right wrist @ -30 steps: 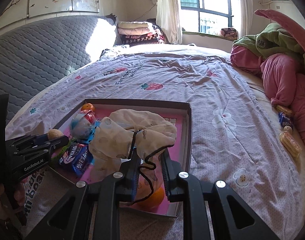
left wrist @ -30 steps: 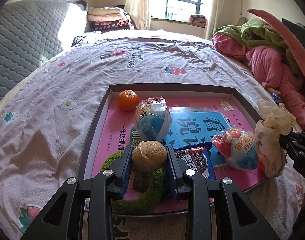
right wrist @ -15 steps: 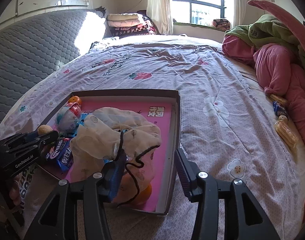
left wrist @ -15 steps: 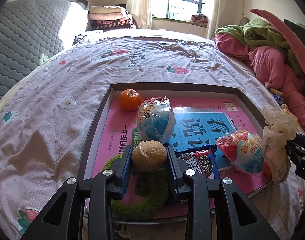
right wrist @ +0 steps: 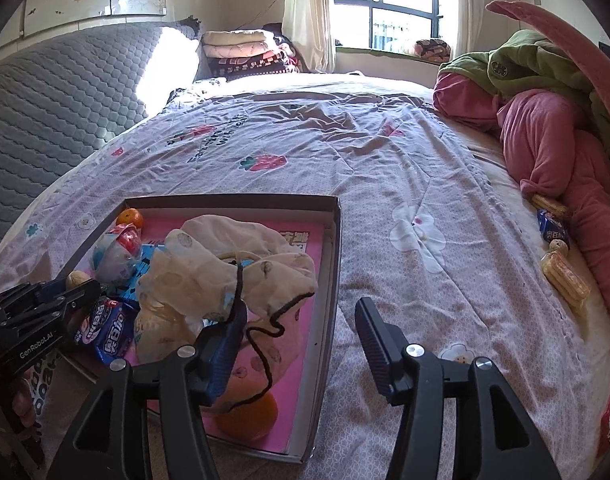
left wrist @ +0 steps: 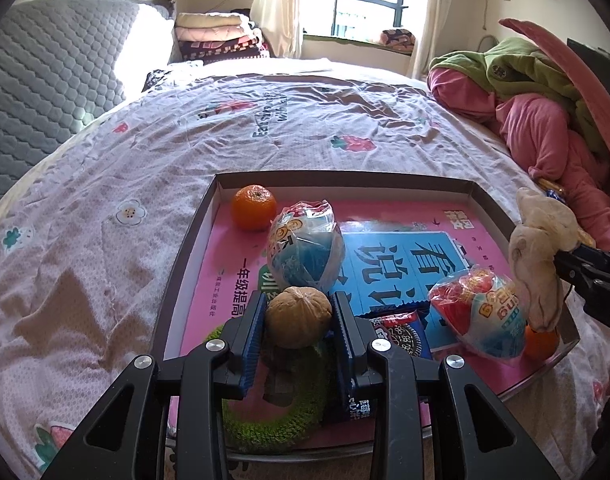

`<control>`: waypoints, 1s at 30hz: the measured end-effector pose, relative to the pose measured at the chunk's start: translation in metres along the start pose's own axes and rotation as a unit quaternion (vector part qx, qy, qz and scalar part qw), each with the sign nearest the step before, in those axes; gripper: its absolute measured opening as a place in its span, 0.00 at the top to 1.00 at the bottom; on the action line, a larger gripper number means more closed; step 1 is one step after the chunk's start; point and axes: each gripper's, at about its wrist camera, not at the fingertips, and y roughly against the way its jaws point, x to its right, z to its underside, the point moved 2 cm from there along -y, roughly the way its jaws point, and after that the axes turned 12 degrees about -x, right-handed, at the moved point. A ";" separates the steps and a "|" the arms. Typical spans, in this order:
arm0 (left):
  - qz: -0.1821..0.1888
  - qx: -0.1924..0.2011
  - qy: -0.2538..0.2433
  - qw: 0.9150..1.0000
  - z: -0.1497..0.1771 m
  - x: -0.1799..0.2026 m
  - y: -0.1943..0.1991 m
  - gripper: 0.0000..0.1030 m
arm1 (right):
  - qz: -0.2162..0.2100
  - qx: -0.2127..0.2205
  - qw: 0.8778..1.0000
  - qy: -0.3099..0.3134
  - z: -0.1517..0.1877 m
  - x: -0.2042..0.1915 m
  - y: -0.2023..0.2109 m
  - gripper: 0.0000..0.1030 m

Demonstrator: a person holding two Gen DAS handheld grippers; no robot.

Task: Organize objects
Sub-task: 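Open left tool to drop the walnut while right tool releases the cloth bag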

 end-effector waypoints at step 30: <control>-0.004 0.003 -0.002 1.000 0.004 0.004 0.017 0.53 | -0.023 0.017 1.000 0.009 -0.005 -0.008 0.017 0.45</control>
